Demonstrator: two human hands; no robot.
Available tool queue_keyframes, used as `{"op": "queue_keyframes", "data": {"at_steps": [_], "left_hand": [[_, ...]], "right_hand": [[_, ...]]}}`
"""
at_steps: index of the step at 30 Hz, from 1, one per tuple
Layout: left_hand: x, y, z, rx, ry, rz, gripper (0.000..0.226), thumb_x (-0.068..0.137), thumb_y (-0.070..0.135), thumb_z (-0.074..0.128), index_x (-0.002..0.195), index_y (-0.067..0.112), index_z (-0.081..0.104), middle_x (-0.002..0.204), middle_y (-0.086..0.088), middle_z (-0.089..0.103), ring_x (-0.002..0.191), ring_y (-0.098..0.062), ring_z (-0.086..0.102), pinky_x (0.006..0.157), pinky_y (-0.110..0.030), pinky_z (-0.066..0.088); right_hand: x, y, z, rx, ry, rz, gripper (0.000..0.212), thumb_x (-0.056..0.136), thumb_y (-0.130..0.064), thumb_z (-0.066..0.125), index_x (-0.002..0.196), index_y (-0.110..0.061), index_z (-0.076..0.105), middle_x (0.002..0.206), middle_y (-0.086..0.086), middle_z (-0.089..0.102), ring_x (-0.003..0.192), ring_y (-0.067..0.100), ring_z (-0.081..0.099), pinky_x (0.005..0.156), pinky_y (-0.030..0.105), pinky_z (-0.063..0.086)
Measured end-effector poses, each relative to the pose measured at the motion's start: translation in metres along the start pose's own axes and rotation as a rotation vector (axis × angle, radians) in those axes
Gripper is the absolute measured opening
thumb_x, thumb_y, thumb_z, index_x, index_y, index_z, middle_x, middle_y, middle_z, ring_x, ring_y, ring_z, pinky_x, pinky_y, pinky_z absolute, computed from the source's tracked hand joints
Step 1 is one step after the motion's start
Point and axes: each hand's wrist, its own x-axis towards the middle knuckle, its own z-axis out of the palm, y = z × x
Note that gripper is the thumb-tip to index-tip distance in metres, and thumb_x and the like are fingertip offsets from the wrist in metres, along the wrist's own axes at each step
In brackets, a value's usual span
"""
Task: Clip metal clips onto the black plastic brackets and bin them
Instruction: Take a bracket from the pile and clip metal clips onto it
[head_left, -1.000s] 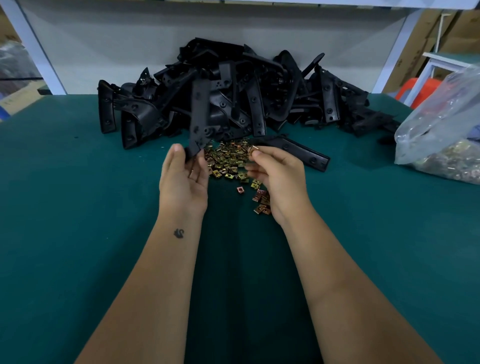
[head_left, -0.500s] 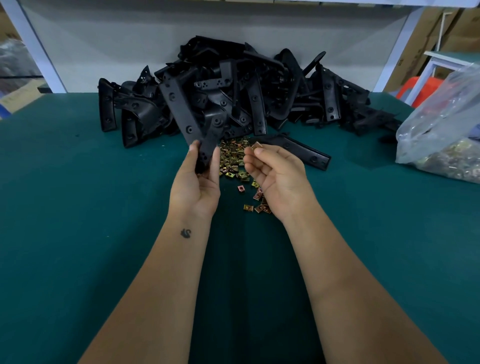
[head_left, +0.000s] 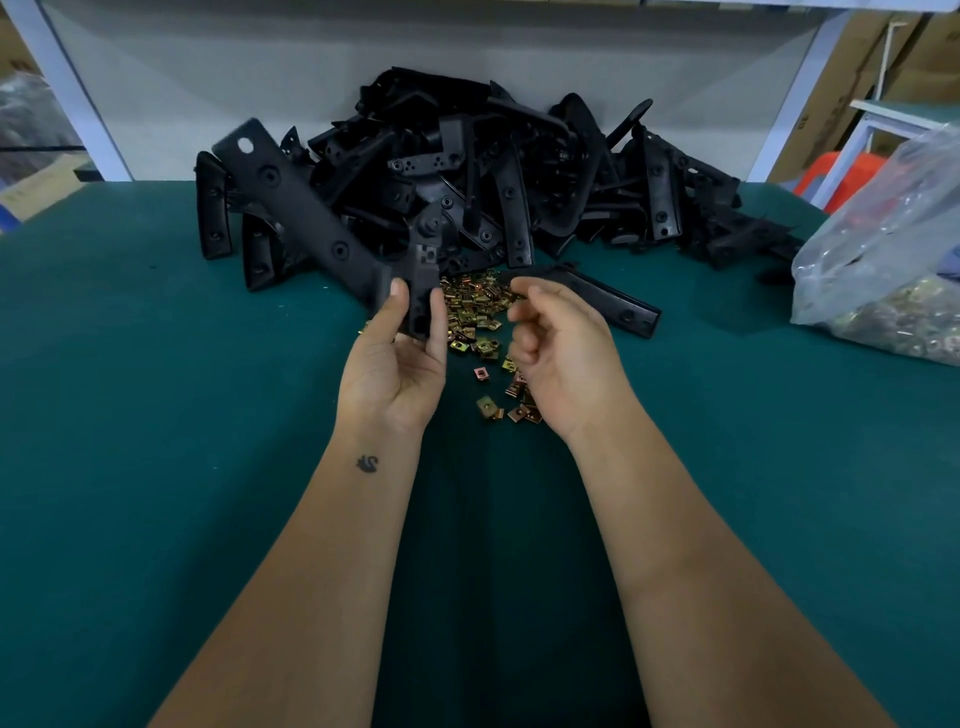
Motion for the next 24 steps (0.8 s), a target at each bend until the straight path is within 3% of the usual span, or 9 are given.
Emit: {"op": "queue_keyframes", "data": {"at_steps": [2, 4, 6, 9, 11, 16, 20, 24], "left_hand": [[0.002, 0.001, -0.001, -0.044, -0.010, -0.009, 0.011, 0.081, 0.002, 0.069, 0.092, -0.001, 0.068, 0.092, -0.011, 0.074, 0.074, -0.019, 0.074, 0.060, -0.029, 0.060], [0.002, 0.002, -0.003, -0.011, -0.021, -0.015, 0.008, 0.087, 0.006, 0.067, 0.093, 0.000, 0.068, 0.089, -0.010, 0.075, 0.074, -0.018, 0.074, 0.059, -0.027, 0.060], [0.002, 0.003, -0.004, 0.059, -0.043, -0.017, 0.008, 0.092, 0.011, 0.064, 0.096, 0.004, 0.066, 0.085, -0.009, 0.075, 0.075, -0.016, 0.074, 0.062, -0.026, 0.060], [0.004, 0.004, -0.005, 0.091, -0.050, -0.019, 0.008, 0.095, 0.011, 0.061, 0.097, 0.005, 0.065, 0.083, -0.009, 0.076, 0.075, -0.017, 0.075, 0.065, -0.026, 0.061], [0.005, 0.004, -0.004, 0.106, -0.040, -0.024, 0.007, 0.095, 0.009, 0.060, 0.096, 0.003, 0.064, 0.083, -0.011, 0.075, 0.074, -0.018, 0.074, 0.064, -0.026, 0.061], [0.006, 0.001, -0.004, 0.149, -0.021, -0.024, 0.007, 0.095, 0.007, 0.060, 0.092, 0.001, 0.063, 0.083, -0.012, 0.073, 0.071, -0.018, 0.072, 0.063, -0.024, 0.060], [0.006, 0.001, -0.004, 0.175, -0.013, -0.039, 0.006, 0.093, 0.008, 0.064, 0.094, 0.001, 0.064, 0.090, -0.012, 0.072, 0.079, -0.019, 0.071, 0.060, -0.022, 0.058], [0.006, 0.000, -0.004, 0.192, -0.048, -0.057, 0.009, 0.092, 0.010, 0.065, 0.095, 0.001, 0.064, 0.088, -0.011, 0.072, 0.076, -0.017, 0.070, 0.060, -0.021, 0.057]], "right_hand": [[-0.001, -0.004, -0.003, -0.222, 0.053, -0.077, 0.023, 0.098, -0.007, 0.048, 0.090, -0.015, 0.068, 0.071, -0.003, 0.060, 0.050, 0.005, 0.044, 0.045, 0.017, 0.031], [-0.003, -0.004, -0.006, -0.650, 0.074, -0.203, 0.021, 0.094, -0.013, 0.054, 0.085, -0.025, 0.069, 0.078, -0.012, 0.064, 0.056, -0.003, 0.052, 0.049, 0.008, 0.037], [-0.006, 0.000, -0.005, -1.017, 0.008, -0.304, 0.017, 0.090, -0.020, 0.059, 0.081, -0.031, 0.069, 0.083, -0.017, 0.064, 0.073, -0.009, 0.057, 0.055, 0.008, 0.041], [-0.006, 0.009, -0.006, -1.529, -0.090, -0.377, 0.012, 0.086, -0.034, 0.065, 0.084, -0.025, 0.073, 0.088, -0.009, 0.059, 0.083, 0.009, 0.055, 0.061, 0.027, 0.038], [-0.005, 0.013, -0.006, -1.689, -0.130, -0.439, 0.020, 0.085, -0.039, 0.068, 0.086, -0.020, 0.074, 0.089, -0.003, 0.057, 0.088, 0.017, 0.052, 0.064, 0.027, 0.031], [-0.003, 0.015, -0.003, -1.596, -0.224, -0.475, 0.008, 0.086, -0.027, 0.071, 0.092, -0.021, 0.074, 0.088, -0.005, 0.058, 0.094, 0.017, 0.052, 0.070, 0.027, 0.035], [-0.004, 0.013, 0.000, -1.012, -0.057, -0.338, 0.011, 0.084, -0.014, 0.073, 0.081, -0.024, 0.068, 0.076, -0.013, 0.064, 0.070, -0.004, 0.058, 0.062, 0.009, 0.043], [-0.005, 0.002, 0.000, -0.486, 0.031, -0.171, 0.013, 0.088, -0.006, 0.070, 0.083, -0.018, 0.070, 0.074, -0.005, 0.071, 0.068, 0.002, 0.065, 0.064, 0.015, 0.050]]}}
